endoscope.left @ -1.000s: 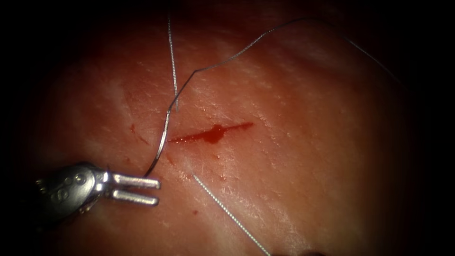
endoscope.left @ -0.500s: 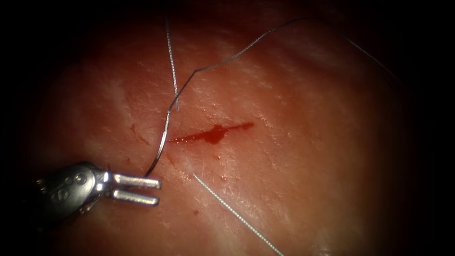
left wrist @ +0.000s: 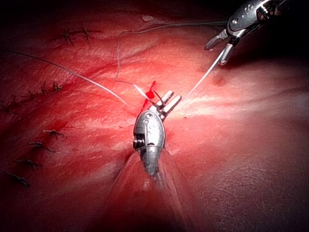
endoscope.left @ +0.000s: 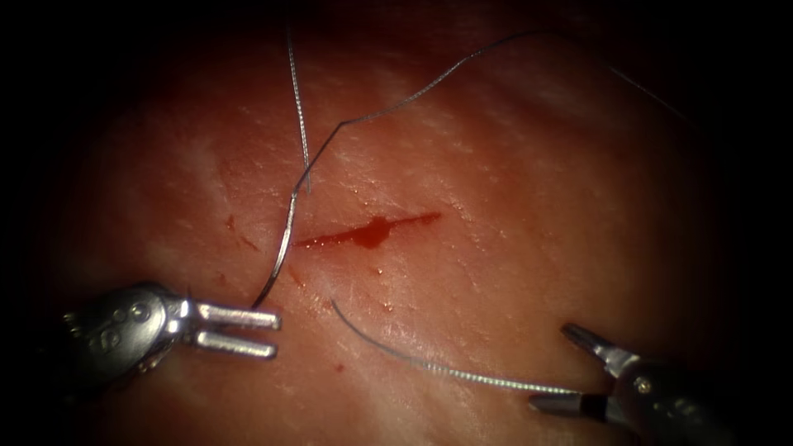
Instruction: Wound Closure
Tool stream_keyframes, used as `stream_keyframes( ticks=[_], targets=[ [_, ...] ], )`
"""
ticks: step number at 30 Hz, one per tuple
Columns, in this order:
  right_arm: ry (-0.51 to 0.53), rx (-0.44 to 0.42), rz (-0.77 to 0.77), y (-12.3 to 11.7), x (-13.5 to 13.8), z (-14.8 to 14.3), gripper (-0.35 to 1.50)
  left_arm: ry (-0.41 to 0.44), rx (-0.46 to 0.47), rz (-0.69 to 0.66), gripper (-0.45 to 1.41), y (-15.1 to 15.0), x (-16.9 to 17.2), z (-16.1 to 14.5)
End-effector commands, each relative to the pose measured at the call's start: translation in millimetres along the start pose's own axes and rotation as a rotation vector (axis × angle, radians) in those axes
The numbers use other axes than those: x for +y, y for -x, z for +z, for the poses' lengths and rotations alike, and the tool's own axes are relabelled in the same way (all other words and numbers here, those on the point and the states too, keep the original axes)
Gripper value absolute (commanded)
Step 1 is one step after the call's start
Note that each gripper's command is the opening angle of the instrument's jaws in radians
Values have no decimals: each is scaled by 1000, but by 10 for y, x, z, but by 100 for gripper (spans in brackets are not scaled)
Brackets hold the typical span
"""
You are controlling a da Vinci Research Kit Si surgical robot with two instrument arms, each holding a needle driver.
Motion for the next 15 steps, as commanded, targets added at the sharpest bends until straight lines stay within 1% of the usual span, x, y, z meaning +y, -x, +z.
stream_keyframes(
  ticks=[1, 3, 4, 6, 9, 12, 15],
  targets=[
    [-10, 15, -9, -17, -6, 29, 148, 0, 1, 0, -45, 7, -3, 5],
    [-39, 5, -28, -35, -28, 73, 148, 1, 1, 0, -45, 7, -3, 4],
    [-39, 5, -28, -35, -28, 73, 148, 1, 1, 0, -45, 7, -3, 4],
    [-75, -44, -62, -42, -50, 117, 148, 2, 1, 0, -45, 7, -2, 2],
    [-86, -75, -81, -40, -58, 139, 148, 3, 1, 0, -45, 7, -2, 1],
    [-88, -104, -94, -38, -62, 153, 146, 3, 1, 0, -45, 7, -2, 1],
    [-106, -161, -112, -28, -66, 161, 138, 2, 1, 1, -45, 7, -3, 2]
  ],
)
